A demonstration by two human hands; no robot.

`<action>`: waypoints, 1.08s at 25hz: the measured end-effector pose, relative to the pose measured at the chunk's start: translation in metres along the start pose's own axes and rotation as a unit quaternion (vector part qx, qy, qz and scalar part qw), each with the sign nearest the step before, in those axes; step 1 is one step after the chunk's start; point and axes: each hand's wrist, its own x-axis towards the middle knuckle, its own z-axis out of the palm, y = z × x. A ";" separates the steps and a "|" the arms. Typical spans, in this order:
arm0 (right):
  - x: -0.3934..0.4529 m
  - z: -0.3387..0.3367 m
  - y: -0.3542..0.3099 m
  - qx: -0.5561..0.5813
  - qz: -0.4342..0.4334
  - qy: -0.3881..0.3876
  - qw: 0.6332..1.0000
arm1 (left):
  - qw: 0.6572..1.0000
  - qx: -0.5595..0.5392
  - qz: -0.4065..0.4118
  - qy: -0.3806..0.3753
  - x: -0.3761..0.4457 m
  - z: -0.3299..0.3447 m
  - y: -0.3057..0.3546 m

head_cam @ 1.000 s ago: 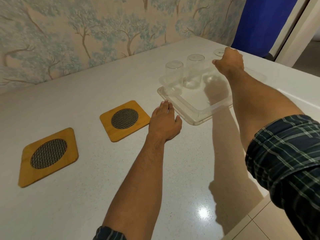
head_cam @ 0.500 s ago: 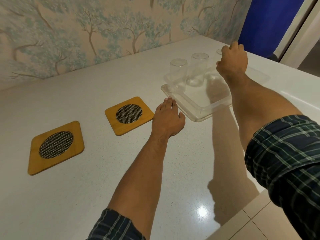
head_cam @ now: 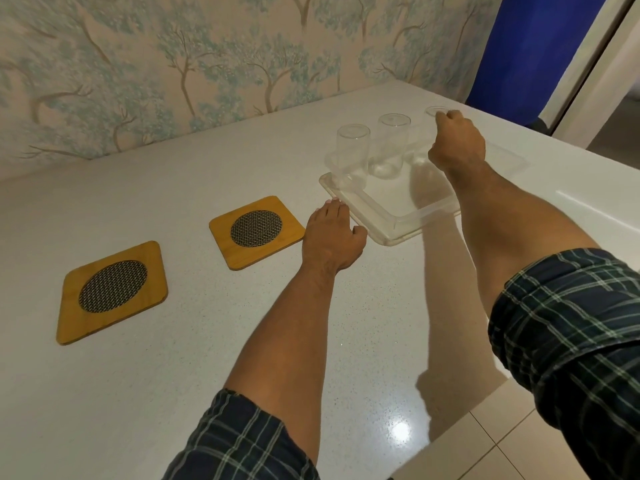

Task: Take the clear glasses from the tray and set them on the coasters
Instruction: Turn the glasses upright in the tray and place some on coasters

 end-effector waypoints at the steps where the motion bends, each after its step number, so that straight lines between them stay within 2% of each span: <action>1: 0.001 0.000 0.004 -0.006 -0.007 -0.007 1.000 | 1.000 0.002 0.001 0.008 0.000 0.001 0.000; 10: 0.008 -0.003 0.013 -0.003 -0.002 -0.141 0.990 | 1.000 0.020 0.003 0.007 0.003 0.004 -0.003; 15: 0.001 -0.001 0.010 -0.058 -0.051 -0.059 0.995 | 1.000 0.022 0.006 0.010 0.003 0.004 -0.003; 23: -0.005 0.004 0.003 -0.025 -0.021 -0.103 0.994 | 1.000 0.013 0.003 0.013 0.004 0.002 -0.003; 25: -0.006 0.002 -0.002 -0.011 -0.022 -0.067 0.997 | 1.000 0.011 0.002 0.012 0.003 0.003 -0.002; 27: -0.007 -0.002 -0.011 0.008 -0.045 0.003 0.999 | 1.000 0.011 0.001 0.013 0.003 0.003 -0.001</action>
